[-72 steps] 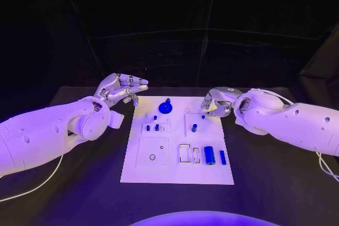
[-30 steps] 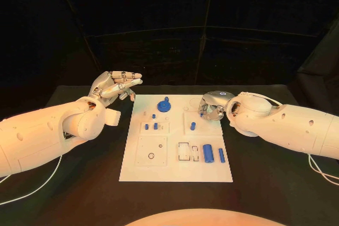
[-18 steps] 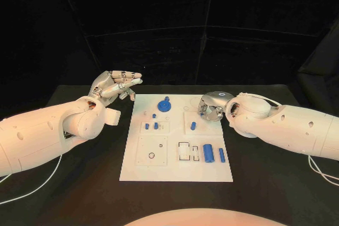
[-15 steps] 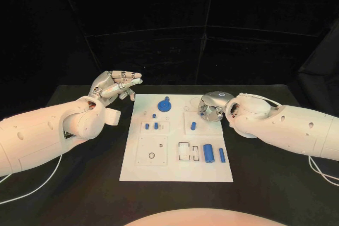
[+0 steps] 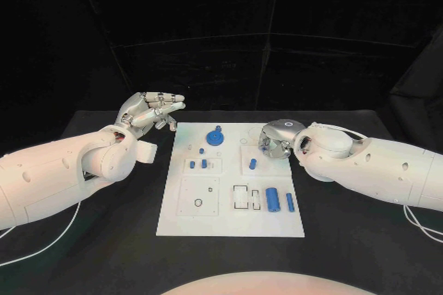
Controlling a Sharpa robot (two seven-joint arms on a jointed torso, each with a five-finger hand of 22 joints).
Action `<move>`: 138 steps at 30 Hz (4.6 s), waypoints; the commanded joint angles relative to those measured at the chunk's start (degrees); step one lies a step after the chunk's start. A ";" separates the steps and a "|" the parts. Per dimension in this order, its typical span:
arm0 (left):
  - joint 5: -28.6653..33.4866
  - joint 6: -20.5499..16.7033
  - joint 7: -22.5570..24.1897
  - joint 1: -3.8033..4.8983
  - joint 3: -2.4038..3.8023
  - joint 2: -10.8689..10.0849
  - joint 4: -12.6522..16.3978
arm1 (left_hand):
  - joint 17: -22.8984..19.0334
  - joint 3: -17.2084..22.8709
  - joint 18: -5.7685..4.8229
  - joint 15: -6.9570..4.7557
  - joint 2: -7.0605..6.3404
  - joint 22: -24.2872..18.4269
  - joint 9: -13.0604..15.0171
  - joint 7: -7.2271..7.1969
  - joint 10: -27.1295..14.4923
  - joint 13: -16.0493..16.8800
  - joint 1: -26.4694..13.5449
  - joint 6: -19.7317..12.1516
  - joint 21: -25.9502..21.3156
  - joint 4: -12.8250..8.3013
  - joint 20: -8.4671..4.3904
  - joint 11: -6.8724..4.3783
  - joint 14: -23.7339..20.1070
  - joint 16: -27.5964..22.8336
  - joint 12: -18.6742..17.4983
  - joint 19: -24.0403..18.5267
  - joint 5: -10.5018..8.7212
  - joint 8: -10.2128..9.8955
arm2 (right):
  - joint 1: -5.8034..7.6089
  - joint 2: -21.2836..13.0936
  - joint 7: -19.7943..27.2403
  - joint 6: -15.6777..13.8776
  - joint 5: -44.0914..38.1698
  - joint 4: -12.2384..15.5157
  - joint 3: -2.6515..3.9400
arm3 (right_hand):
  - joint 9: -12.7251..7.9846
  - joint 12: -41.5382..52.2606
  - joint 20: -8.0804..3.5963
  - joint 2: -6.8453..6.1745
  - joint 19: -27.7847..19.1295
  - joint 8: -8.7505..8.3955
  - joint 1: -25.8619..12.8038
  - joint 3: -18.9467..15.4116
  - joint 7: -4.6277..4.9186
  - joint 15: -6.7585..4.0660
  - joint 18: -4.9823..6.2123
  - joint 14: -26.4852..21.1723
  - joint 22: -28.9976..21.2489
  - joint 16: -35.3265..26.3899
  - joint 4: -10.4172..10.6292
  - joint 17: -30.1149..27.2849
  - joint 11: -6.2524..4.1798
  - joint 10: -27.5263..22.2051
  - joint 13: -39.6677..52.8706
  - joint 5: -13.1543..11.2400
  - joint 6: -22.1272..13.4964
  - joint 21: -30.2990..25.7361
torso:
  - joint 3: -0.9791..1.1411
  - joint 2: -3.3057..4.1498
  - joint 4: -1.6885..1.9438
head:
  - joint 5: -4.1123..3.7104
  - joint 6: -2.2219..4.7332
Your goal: Assemble the parts on the task board
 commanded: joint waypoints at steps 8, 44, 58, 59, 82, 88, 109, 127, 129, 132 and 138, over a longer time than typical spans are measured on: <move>0.30 0.69 0.50 0.05 0.05 -0.01 0.05 | -0.08 0.10 1.16 0.07 0.05 -0.08 -0.05 0.23 -0.40 -0.07 0.43 -0.32 -0.19 -0.33 0.08 0.09 -0.42 -0.14 0.31 -0.48 0.21 -0.01 | -0.40 0.23 -1.73 -0.81 -1.59 0.11 -0.32 | 0.37 0.56 -0.45 1.35 2.25 0.55 0.98 2.62 -0.48 -0.77 -1.75 1.65 3.48 -0.02 -1.48 -0.96 -0.60 2.48 0.06 -0.99 2.32 2.55 | -0.01 -0.02 0.06 | -0.08 -0.10; 0.30 0.77 -0.16 0.06 0.06 0.12 -1.14 | -0.21 0.06 1.15 0.15 0.00 -0.14 -0.09 0.42 -0.68 -0.10 0.47 -0.66 -0.29 -0.49 0.13 0.25 -0.51 -0.12 0.32 -0.46 0.20 -0.13 | -0.23 -6.26 -1.22 -11.30 2.62 11.75 0.91 | 0.36 0.21 -0.61 0.65 3.39 0.20 -0.04 2.74 -0.60 -0.91 -2.18 1.68 5.33 0.25 -2.04 -1.06 -0.76 2.87 0.04 -1.37 2.50 3.86 | -0.18 -0.44 -0.08 | 0.11 0.44; 0.30 0.87 -0.18 0.07 0.06 0.93 -0.77 | -0.15 0.04 1.15 0.18 0.00 -0.16 -0.10 0.45 -0.74 -0.10 0.45 -0.73 -0.31 -0.50 0.14 0.28 -0.50 -0.08 0.31 -0.46 0.20 -0.16 | -0.55 -3.00 2.93 -15.73 9.20 17.23 1.48 | 0.21 -0.22 -0.53 0.52 3.22 -0.32 0.17 3.41 -0.32 -0.74 -2.15 1.63 5.26 0.35 -2.81 -1.21 -0.50 2.56 -0.04 -0.47 2.06 3.85 | -0.27 -0.31 -0.04 | 3.01 -0.06; 0.30 0.87 -0.17 0.07 0.06 0.98 -0.74 | -0.14 0.04 1.14 0.18 0.00 -0.16 -0.10 0.46 -0.76 -0.10 0.45 -0.75 -0.31 -0.50 0.14 0.29 -0.50 -0.07 0.32 -0.46 0.20 -0.17 | -0.87 -2.51 3.18 -15.54 9.33 17.18 1.48 | 0.21 -0.23 -0.52 0.52 3.21 -0.33 0.17 3.42 -0.32 -0.74 -2.14 1.63 5.26 0.35 -2.83 -1.21 -0.49 2.56 -0.04 -0.43 2.06 3.85 | -0.28 -0.31 -0.08 | 3.34 -0.12; 0.30 1.27 -0.06 0.11 0.07 2.23 -0.77 | -0.11 0.03 1.14 0.21 -0.01 -0.17 -0.10 0.49 -0.82 -0.11 0.46 -0.82 -0.33 -0.53 0.16 0.31 -0.49 -0.03 0.32 -0.45 0.20 -0.19 | -9.87 6.33 5.51 -11.87 4.27 11.72 1.39 | 0.17 -0.39 -0.45 0.50 3.07 -0.50 -0.18 3.40 -0.17 -0.64 -2.11 1.61 5.13 0.38 -2.80 -1.28 -0.36 2.39 -0.07 -0.31 1.90 3.77 | -0.18 -0.33 -0.13 | 9.69 -2.45; 0.30 1.27 -0.03 0.11 0.07 2.30 -0.73 | -0.17 -0.01 1.13 0.23 -0.06 -0.18 -0.10 0.51 -0.88 -0.11 0.45 -0.89 -0.35 -0.57 0.18 0.33 -0.52 -0.04 0.34 -0.45 0.20 -0.21 | -10.54 7.30 5.10 -11.39 3.20 10.89 1.38 | 0.16 -0.44 -0.43 0.53 3.07 -0.54 -0.27 3.40 -0.15 -0.61 -2.11 1.60 5.15 0.36 -2.77 -1.34 -0.33 2.34 -0.08 -0.35 1.86 3.79 | -0.24 -0.32 0.01 | 9.95 -2.77; 0.29 1.46 -0.35 0.11 0.07 2.21 -0.90 | -0.20 -0.11 1.13 0.27 -0.14 -0.20 -0.10 0.56 -0.94 -0.10 0.38 -0.97 -0.38 -0.58 0.21 0.38 -0.55 -0.02 0.37 -0.45 0.19 -0.22 | -10.91 8.61 1.88 -11.17 0.83 9.48 1.39 | 0.14 -0.49 -0.40 0.55 3.06 -0.59 -0.41 3.38 -0.12 -0.58 -2.11 1.60 5.15 0.37 -2.74 -1.37 -0.31 2.28 -0.09 -0.39 1.81 3.79 | -0.24 -0.37 -0.05 | 10.51 -3.57; 0.29 1.74 -0.56 0.12 0.07 2.16 -0.90 | -0.25 -0.19 1.12 0.30 -0.20 -0.22 -0.10 0.60 -1.01 -0.10 0.29 -1.04 -0.41 -0.57 0.23 0.42 -0.58 -0.02 0.39 -0.45 0.19 -0.24 | -10.90 9.56 0.24 -5.33 -1.84 8.99 1.38 | 0.14 -0.59 -0.34 0.53 2.98 -0.65 -0.68 3.28 -0.10 -0.53 -2.09 1.59 5.10 0.39 -2.71 -1.43 -0.28 2.18 -0.10 -0.59 1.78 3.76 | -0.28 -0.38 -0.08 | 10.83 -3.90; 0.29 1.85 -0.68 0.12 0.07 2.16 -0.93 | -0.25 -0.19 1.12 0.30 -0.20 -0.22 -0.10 0.60 -1.01 -0.10 0.29 -1.04 -0.41 -0.57 0.23 0.42 -0.58 -0.02 0.39 -0.45 0.19 -0.24 | -10.90 9.65 -0.17 -4.37 -2.68 9.00 1.37 | 0.15 -0.63 -0.29 0.42 2.94 -0.67 -1.08 3.00 -0.12 -0.51 -2.08 1.58 5.08 0.42 -2.61 -1.47 -0.28 2.18 -0.09 -0.90 1.83 3.75 | -0.26 -0.38 -0.08 | 10.85 -3.95; 0.29 1.94 -0.84 0.12 0.07 2.14 -0.97 | -0.26 -0.20 1.12 0.30 -0.20 -0.22 -0.10 0.60 -1.01 -0.10 0.29 -1.04 -0.41 -0.57 0.23 0.42 -0.58 -0.02 0.39 -0.45 0.19 -0.24 | -10.90 9.67 -0.74 -4.24 -3.59 8.99 1.36 | 0.08 -0.85 -0.23 0.32 2.86 -0.89 -1.41 2.79 -0.05 -0.46 -2.05 1.56 5.02 0.43 -2.55 -1.58 -0.22 1.88 -0.16 -1.10 1.54 3.71 | -0.24 -0.39 -0.12 | 10.83 -4.00; 0.29 2.04 -1.03 0.12 0.07 2.13 -1.06 | -0.36 -0.29 1.12 0.34 -0.25 -0.24 -0.10 0.64 -1.12 -0.10 0.22 -1.14 -0.44 -0.58 0.26 0.46 -0.63 -0.03 0.40 -0.45 0.19 -0.27 | -10.90 9.64 -1.15 -5.60 -4.24 8.93 1.35 | -0.24 -2.06 0.08 -0.07 2.27 -1.68 -2.30 2.52 0.43 -0.01 -1.89 1.40 4.37 0.22 -2.29 -2.17 0.38 0.00 -0.68 -1.25 0.09 3.26 | -0.25 -0.39 -0.06 | 10.75 -3.98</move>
